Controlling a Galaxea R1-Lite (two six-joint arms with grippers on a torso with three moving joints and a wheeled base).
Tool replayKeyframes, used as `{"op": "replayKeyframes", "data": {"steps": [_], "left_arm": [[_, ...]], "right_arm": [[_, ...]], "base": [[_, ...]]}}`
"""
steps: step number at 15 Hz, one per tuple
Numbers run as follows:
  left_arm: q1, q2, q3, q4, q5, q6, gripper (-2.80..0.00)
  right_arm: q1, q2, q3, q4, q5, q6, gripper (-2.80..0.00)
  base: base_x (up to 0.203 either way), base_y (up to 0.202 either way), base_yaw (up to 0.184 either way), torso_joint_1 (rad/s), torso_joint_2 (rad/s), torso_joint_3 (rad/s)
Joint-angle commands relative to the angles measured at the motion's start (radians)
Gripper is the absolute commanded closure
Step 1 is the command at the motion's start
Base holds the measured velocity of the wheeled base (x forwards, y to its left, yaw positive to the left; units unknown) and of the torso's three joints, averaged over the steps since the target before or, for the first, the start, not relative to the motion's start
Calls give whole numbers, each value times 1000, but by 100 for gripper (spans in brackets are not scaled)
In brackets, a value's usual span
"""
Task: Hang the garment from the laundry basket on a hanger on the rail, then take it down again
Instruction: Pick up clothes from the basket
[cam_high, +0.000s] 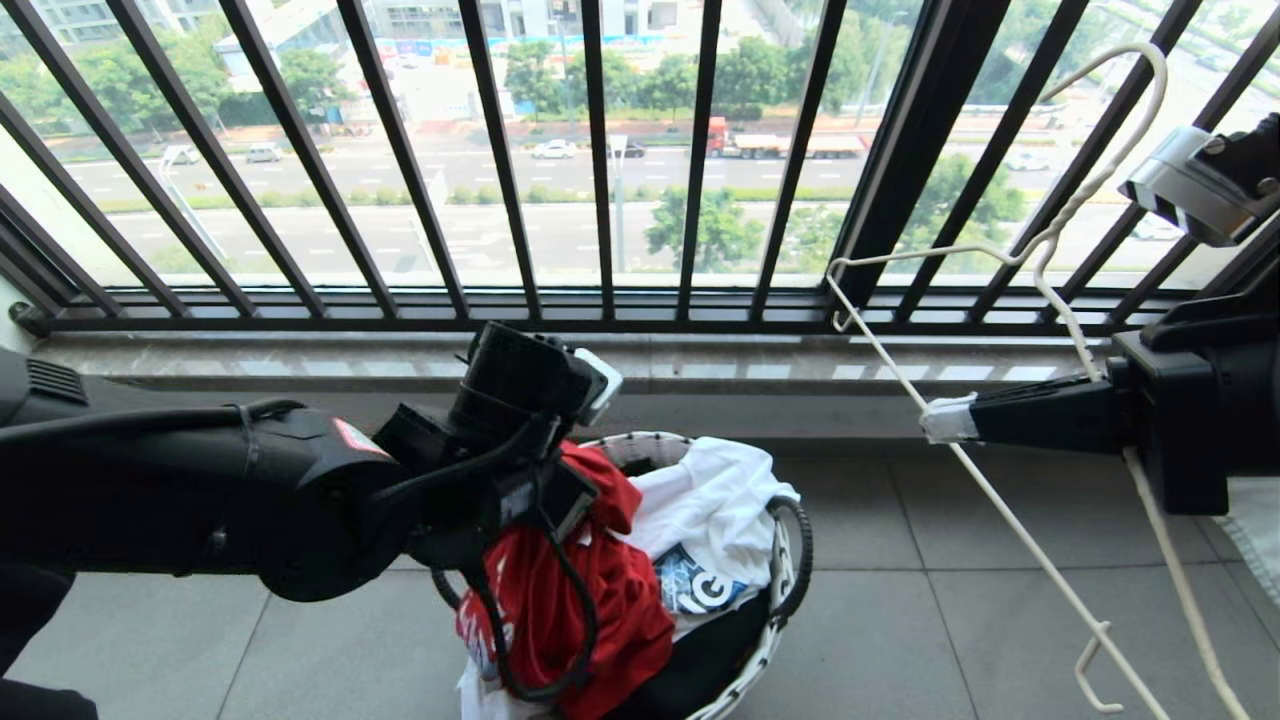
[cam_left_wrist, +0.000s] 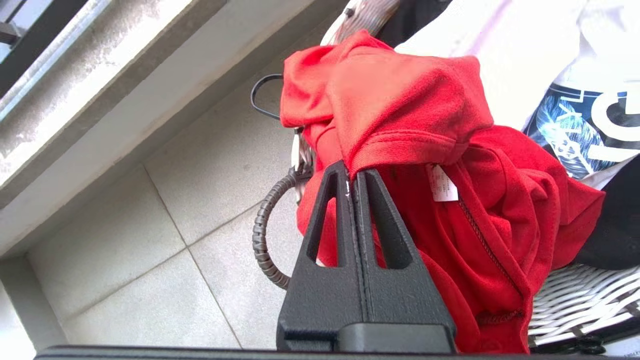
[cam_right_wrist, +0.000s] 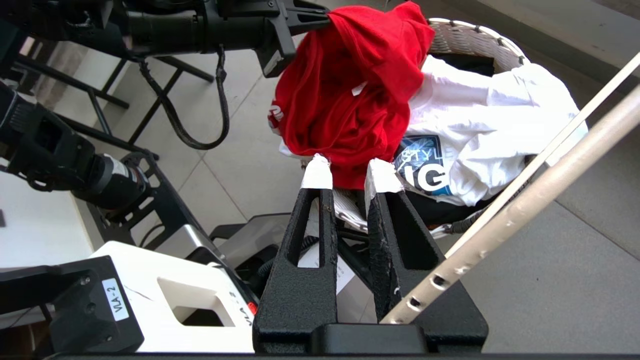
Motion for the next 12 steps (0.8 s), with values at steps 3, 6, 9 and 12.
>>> {"op": "replayKeyframes", "data": {"steps": [3, 6, 9, 12], "left_arm": [[0, -125, 35, 7, 4, 6, 0], [36, -129, 95, 6, 19, 8, 0], [111, -55, 102, 1, 18, 4, 0], [150, 15, 160, -3, 9, -20, 0]], "right_arm": [[1, 1, -6, 2, 2, 1, 0], [-1, -2, -7, 2, 2, 1, 0], [-1, -5, -6, 3, 2, 1, 0], [1, -4, -6, 5, 2, 0, 0]], "base": [[0, 0, 0, 0, 0, 0], [0, 0, 0, 0, 0, 0], [0, 0, 0, 0, 0, 0], [0, 0, 0, 0, 0, 0]]}}
